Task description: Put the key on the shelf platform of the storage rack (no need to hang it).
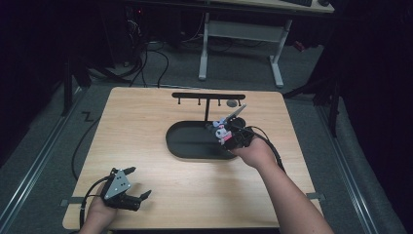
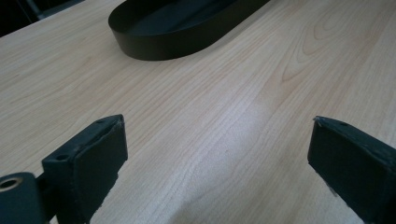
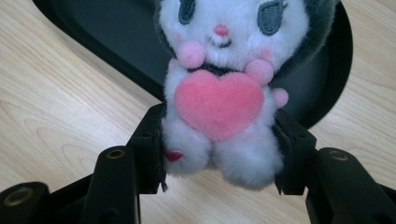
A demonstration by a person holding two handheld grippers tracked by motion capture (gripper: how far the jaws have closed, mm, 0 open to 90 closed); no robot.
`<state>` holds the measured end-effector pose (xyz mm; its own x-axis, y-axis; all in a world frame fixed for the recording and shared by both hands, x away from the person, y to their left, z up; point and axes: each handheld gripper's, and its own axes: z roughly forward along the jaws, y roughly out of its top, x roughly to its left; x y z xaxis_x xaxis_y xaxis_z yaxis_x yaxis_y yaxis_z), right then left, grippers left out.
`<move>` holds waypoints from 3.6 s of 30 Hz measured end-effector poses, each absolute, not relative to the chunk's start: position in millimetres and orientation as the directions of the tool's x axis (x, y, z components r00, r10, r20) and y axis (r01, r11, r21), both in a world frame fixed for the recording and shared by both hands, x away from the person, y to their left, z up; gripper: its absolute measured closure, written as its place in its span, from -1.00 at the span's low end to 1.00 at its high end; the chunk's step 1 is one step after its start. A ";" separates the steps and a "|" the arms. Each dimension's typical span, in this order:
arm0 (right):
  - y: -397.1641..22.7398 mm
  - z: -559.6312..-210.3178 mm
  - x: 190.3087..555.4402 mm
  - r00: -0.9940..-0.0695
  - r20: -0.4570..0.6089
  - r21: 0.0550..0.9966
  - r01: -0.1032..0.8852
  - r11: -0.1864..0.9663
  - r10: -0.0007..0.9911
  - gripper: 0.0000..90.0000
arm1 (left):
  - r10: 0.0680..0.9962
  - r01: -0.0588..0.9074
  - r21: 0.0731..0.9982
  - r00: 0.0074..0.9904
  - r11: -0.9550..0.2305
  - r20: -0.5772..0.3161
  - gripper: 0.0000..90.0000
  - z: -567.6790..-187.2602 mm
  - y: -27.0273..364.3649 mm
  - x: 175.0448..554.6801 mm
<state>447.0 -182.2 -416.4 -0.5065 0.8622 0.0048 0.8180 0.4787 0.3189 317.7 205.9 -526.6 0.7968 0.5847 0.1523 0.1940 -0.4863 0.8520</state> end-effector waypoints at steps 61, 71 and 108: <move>-176.1 -476.7 484.0 -0.466 0.061 0.253 0.863 0.438 0.883 -0.18 | 0.558 0.187 0.844 0.816 -0.502 0.152 -0.85 -527.9 199.8 317.3; -180.1 -460.2 478.3 -0.450 0.072 0.318 0.856 0.407 0.890 -0.37 | 0.562 0.187 0.846 0.813 -0.499 0.152 -0.85 -528.3 199.7 318.0; -211.0 -451.5 413.0 -0.493 0.043 0.487 0.770 0.413 0.869 -0.48 | 0.592 0.230 0.834 0.794 -0.502 0.137 -0.86 -529.6 200.9 320.3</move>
<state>413.0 -211.0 -451.5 -0.4929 0.8690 0.0430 0.7699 0.4126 0.4868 320.3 200.9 -529.6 0.7944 0.5917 0.1373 0.2301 -0.5023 0.8335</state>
